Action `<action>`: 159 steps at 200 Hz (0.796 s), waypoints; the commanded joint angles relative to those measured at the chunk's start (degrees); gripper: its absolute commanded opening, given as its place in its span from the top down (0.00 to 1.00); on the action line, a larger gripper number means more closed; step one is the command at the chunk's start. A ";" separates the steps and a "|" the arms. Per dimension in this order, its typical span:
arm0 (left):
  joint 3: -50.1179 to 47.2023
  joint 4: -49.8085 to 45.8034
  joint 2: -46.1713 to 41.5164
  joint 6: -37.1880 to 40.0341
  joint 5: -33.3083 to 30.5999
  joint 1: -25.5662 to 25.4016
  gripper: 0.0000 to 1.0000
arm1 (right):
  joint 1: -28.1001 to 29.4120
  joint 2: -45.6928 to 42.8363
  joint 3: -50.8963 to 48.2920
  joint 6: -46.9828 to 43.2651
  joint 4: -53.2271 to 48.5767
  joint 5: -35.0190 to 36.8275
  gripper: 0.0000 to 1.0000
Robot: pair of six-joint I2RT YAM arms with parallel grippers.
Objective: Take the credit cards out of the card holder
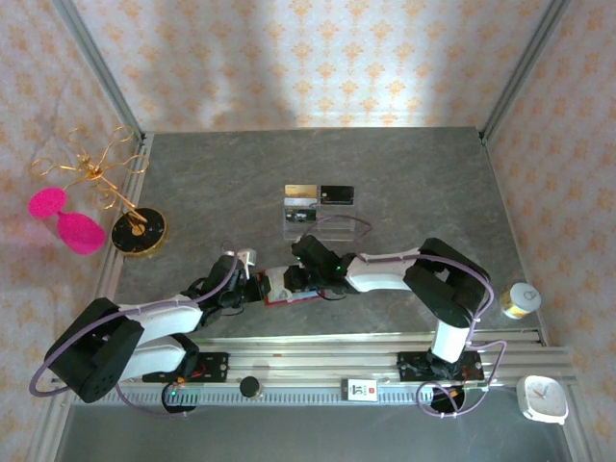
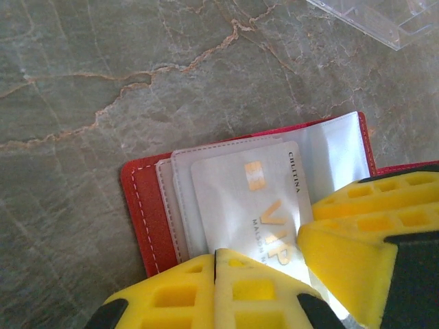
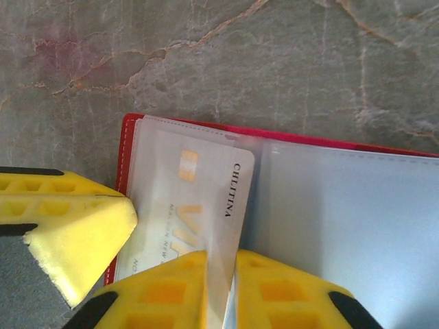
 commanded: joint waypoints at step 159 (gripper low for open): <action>3.65 -3.05 -6.92 1.45 4.38 0.21 1.00 | -2.00 -15.22 -7.73 2.37 -6.46 10.28 1.00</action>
